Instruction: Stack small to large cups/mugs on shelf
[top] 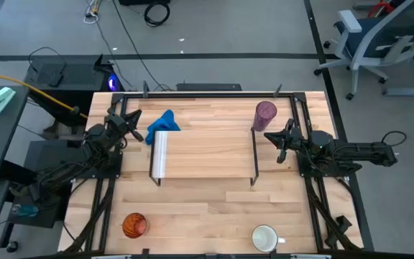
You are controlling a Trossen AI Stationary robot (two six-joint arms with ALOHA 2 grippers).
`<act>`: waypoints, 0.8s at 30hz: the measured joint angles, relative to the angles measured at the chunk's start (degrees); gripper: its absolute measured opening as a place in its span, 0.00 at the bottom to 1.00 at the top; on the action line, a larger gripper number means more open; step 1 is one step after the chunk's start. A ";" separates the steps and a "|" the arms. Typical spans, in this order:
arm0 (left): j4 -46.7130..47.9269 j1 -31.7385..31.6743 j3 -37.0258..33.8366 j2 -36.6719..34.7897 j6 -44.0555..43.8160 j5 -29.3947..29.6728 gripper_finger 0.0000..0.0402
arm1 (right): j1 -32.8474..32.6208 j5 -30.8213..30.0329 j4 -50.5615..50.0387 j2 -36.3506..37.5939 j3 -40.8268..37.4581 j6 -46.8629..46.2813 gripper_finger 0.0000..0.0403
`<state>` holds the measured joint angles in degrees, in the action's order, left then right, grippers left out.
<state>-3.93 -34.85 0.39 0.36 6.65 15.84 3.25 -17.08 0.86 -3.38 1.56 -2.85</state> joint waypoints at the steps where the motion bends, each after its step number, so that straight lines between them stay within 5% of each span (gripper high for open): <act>1: -0.01 0.00 0.01 0.00 0.01 0.02 0.08 | 0.00 0.01 -0.02 -0.01 0.00 0.00 0.04; 24: 0.00 0.00 0.00 0.00 0.01 0.02 0.08 | 0.00 0.00 -0.01 0.00 0.00 0.00 0.04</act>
<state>-3.93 -34.85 0.39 0.36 6.66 15.85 3.25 -17.08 0.85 -3.38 1.56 -2.85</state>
